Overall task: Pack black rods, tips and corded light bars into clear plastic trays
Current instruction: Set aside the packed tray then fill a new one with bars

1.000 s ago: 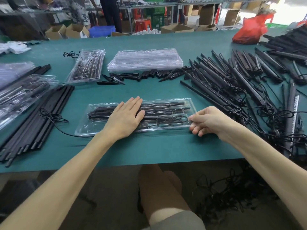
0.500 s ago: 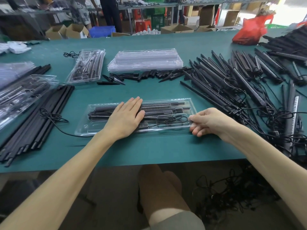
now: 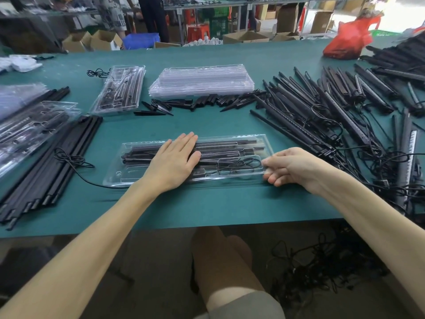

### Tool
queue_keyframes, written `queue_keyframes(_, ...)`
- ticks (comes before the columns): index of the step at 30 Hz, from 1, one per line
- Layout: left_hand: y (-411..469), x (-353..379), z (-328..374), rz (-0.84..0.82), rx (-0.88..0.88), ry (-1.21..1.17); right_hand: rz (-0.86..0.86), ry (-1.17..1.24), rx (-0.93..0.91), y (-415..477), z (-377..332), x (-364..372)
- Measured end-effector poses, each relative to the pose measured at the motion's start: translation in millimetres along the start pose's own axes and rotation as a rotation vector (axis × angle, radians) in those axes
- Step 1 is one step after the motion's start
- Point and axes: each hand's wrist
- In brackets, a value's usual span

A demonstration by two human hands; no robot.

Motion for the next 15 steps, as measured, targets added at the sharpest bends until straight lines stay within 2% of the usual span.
queue_keyframes(15, 0.5, 0.2, -0.3, 0.01, 0.011, -0.007, 0.048, -0.051, 0.002, -0.7, -1.6, 7.7)
Point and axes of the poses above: each hand's wrist, its own y-axis towards the middle knuckle, its own x-axis out of the palm, z = x × y, and after that the axes turned 10 degrees about -x, right-handed
